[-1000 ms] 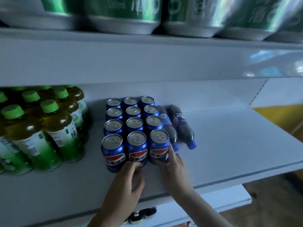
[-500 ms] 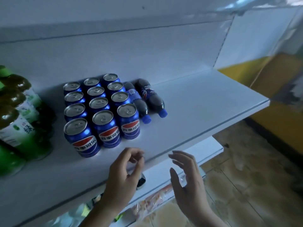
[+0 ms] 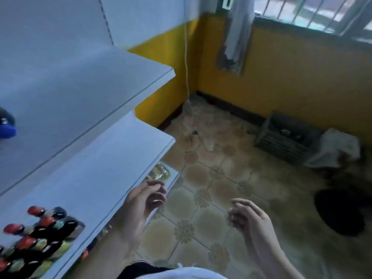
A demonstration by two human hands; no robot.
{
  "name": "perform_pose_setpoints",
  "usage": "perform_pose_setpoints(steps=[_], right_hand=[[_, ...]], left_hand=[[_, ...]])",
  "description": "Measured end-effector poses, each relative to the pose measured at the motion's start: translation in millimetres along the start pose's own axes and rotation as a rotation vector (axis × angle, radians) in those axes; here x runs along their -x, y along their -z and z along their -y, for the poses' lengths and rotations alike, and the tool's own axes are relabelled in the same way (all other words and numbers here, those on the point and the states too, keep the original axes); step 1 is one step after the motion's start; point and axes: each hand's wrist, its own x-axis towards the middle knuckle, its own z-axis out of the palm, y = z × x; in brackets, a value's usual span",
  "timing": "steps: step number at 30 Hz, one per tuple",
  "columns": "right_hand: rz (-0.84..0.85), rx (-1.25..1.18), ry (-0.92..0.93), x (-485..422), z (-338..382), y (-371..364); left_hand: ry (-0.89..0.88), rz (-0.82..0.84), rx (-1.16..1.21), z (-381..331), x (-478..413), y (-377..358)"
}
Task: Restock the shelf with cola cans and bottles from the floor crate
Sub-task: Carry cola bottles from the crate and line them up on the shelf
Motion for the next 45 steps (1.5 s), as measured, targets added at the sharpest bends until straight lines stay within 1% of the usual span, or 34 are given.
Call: perform_pose_setpoints(steps=[3,6,10,12,15,21,23,26,30,33,35,37,41,45], right_hand=[[-0.157,-0.157,-0.082,-5.5,11.7,63.0],[-0.296,-0.279,-0.102,-13.7,23.4,107.4],[-0.391,-0.430,-0.134,-36.2,32.1,141.9],[-0.407,-0.463,-0.143,-52.5,38.6,150.3],[-0.435,-0.472,-0.154,-86.1,56.1,159.6],[-0.500,-0.540,-0.207,-180.0,101.9,179.6],[-0.497,-0.566,-0.219,-210.3,123.4,184.5],[-0.487,-0.567,-0.146,-256.5,163.9,195.9],[-0.499,-0.601,-0.034,-300.6,204.3,218.8],[-0.480,-0.510,-0.031,-327.6,221.6,243.0],[-0.475,-0.468,-0.082,-355.3,232.0,270.7],[-0.499,-0.469,-0.091,-388.3,246.6,304.8],[-0.534,-0.567,-0.097,-455.9,278.7,369.6],[-0.498,-0.667,-0.256,-507.6,301.6,408.9]], left_hand=[[0.109,0.087,-0.013,12.8,-26.3,-56.8],[0.170,0.183,-0.066,21.9,-49.7,-114.0],[0.206,0.292,-0.186,29.4,-79.0,-184.2],[0.220,0.331,-0.233,31.5,-99.4,-213.0],[0.245,0.349,-0.257,34.3,-137.5,-249.2],[0.390,0.306,-0.211,32.0,-230.4,-320.1],[0.425,0.311,-0.210,25.4,-258.6,-349.9],[0.419,0.378,-0.262,13.8,-301.1,-398.5],[0.393,0.427,-0.321,7.1,-351.9,-462.5],[0.391,0.484,-0.327,13.8,-384.1,-512.3],[0.401,0.471,-0.332,23.4,-408.7,-544.3],[0.405,0.437,-0.317,32.4,-432.5,-578.6],[0.361,0.340,-0.254,44.6,-466.5,-650.8],[0.374,0.299,-0.195,44.5,-494.3,-719.8]])
